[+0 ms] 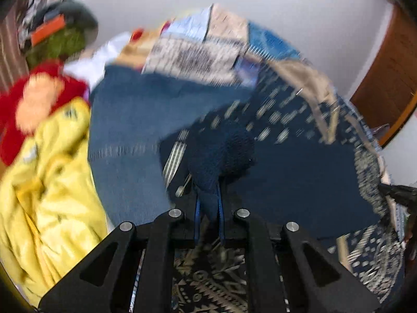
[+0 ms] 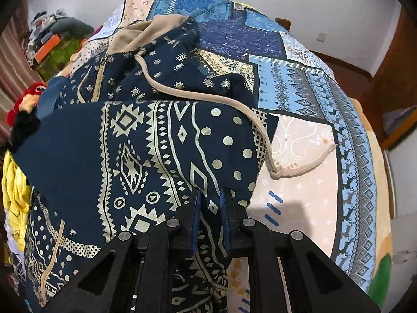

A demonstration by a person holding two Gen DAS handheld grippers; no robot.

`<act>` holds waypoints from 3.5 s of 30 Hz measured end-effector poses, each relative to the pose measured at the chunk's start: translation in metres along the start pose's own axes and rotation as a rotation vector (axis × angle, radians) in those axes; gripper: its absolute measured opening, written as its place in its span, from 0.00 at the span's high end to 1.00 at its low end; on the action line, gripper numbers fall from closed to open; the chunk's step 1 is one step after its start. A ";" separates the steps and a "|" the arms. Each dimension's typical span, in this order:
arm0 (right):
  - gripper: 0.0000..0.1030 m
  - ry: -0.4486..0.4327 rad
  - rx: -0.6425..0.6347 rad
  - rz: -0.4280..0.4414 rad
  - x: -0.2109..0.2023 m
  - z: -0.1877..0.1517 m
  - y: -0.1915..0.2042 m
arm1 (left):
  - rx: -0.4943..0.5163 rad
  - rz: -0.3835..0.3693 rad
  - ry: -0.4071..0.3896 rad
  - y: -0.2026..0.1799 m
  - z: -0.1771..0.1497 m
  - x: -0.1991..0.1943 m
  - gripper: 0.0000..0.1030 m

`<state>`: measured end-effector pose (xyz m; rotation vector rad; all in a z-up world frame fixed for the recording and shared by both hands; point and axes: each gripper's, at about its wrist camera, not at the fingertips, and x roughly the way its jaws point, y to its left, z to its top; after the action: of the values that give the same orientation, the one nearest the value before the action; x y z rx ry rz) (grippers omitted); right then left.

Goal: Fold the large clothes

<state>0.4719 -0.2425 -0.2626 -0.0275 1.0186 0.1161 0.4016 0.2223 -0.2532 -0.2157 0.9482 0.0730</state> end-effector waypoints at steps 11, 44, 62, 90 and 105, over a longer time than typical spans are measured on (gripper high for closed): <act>0.80 -0.057 -0.183 -0.239 -0.002 -0.019 0.022 | -0.004 0.152 0.061 0.030 -0.049 0.015 0.21; 0.03 -0.321 -0.098 0.045 -0.112 0.124 0.031 | 0.255 0.041 -0.169 -0.119 0.114 -0.052 0.07; 0.20 0.006 0.154 0.208 0.109 0.212 0.026 | 0.044 -0.050 0.103 -0.116 0.166 0.142 0.07; 0.92 -0.207 -0.064 0.310 -0.094 0.064 0.072 | 0.207 -0.142 -0.011 -0.120 0.072 -0.050 0.89; 0.91 -0.130 -0.238 -0.027 -0.048 -0.006 0.073 | 0.281 0.003 0.119 -0.088 -0.024 -0.002 0.79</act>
<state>0.4340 -0.1750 -0.2224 -0.2470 0.8696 0.2116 0.3948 0.1315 -0.2520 0.0415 1.0654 -0.0712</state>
